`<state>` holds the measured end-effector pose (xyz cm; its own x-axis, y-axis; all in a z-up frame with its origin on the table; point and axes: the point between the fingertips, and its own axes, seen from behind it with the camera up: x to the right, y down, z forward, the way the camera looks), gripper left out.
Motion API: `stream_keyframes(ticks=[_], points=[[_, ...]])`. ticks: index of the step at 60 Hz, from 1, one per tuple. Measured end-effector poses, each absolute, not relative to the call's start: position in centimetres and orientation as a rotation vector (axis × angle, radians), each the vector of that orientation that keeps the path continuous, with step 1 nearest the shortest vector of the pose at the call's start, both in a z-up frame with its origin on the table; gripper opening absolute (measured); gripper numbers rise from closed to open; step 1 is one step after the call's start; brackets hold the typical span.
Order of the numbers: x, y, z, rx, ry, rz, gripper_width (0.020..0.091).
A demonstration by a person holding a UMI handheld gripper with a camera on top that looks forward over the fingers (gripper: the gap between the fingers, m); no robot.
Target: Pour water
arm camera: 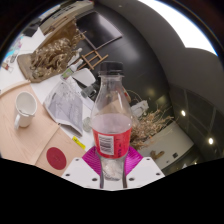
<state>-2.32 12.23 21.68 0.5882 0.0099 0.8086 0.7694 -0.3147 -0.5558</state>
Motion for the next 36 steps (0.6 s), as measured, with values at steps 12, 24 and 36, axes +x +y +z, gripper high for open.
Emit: stream_keyframes(ticks=[12, 24, 36], points=[[-8.7, 15.7, 22.6, -1.405, -1.105, -1.271, 0.0248], [-11.6, 17.8, 21.3, -1.162, -1.386, -1.515, 0.0247], [-12.3, 18.4, 20.9, -1.041, -1.518, -1.643, 0.0248]])
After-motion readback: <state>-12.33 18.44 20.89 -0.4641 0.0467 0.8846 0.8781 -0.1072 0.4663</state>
